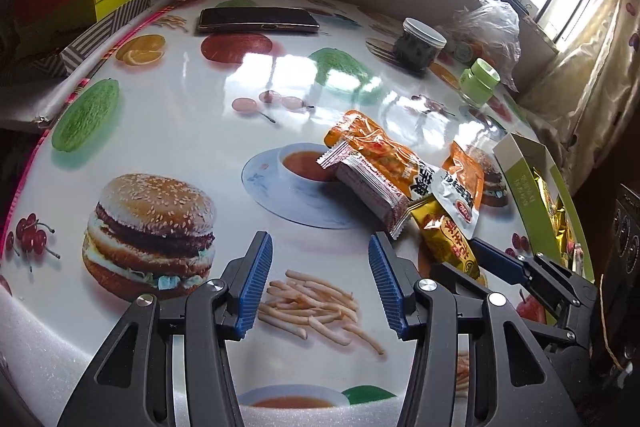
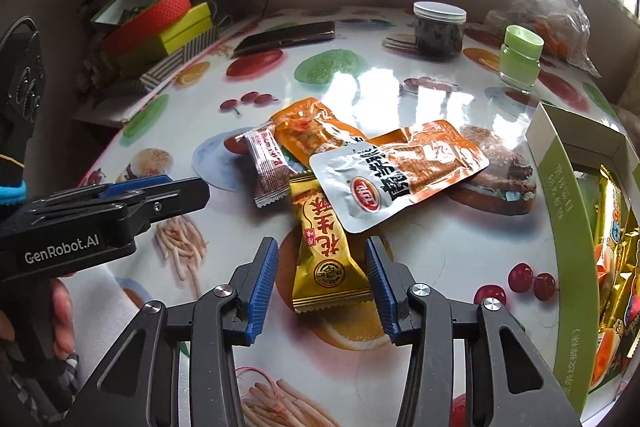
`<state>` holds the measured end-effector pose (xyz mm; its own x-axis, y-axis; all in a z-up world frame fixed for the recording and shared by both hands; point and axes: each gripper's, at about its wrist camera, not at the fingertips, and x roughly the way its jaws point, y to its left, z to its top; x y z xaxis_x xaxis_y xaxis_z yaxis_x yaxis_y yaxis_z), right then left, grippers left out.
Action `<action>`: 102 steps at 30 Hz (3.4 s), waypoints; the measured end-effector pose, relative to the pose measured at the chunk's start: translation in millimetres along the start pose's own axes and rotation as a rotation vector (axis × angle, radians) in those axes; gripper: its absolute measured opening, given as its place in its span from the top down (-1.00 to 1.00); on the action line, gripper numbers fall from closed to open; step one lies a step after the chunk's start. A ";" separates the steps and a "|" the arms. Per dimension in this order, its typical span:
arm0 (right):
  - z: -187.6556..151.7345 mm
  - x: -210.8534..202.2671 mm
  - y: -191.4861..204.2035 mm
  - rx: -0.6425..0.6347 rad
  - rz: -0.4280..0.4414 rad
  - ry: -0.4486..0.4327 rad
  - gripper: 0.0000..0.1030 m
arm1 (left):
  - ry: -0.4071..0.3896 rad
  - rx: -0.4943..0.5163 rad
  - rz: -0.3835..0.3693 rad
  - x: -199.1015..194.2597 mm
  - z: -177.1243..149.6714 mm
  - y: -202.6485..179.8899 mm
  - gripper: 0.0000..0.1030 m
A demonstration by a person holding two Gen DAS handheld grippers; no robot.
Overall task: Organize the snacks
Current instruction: 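Grasp the yellow peanut candy packet with the right gripper, then grasp the orange spicy snack packet with the left gripper, then carry the orange packet and yellow peanut packet over the green box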
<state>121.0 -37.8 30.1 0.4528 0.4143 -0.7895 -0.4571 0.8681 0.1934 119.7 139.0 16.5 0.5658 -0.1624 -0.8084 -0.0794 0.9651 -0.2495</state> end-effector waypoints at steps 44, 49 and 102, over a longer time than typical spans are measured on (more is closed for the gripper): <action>-54.3 -69.1 -73.5 0.232 -0.183 -0.075 0.61 | 0.116 0.277 -0.123 59.4 24.3 -132.8 -0.16; -54.5 -69.3 -75.2 0.238 -0.181 -0.081 0.61 | 0.117 0.302 -0.108 66.5 25.0 -142.4 -0.17; -50.5 -79.0 -69.9 0.224 -0.178 -0.119 0.61 | 0.024 0.333 -0.026 37.1 21.4 -141.8 0.05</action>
<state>78.5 -145.0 49.5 0.6030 0.2681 -0.7513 -0.1887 0.9630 0.1923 169.5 0.5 33.4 0.5445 -0.1890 -0.8172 0.2097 0.9740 -0.0855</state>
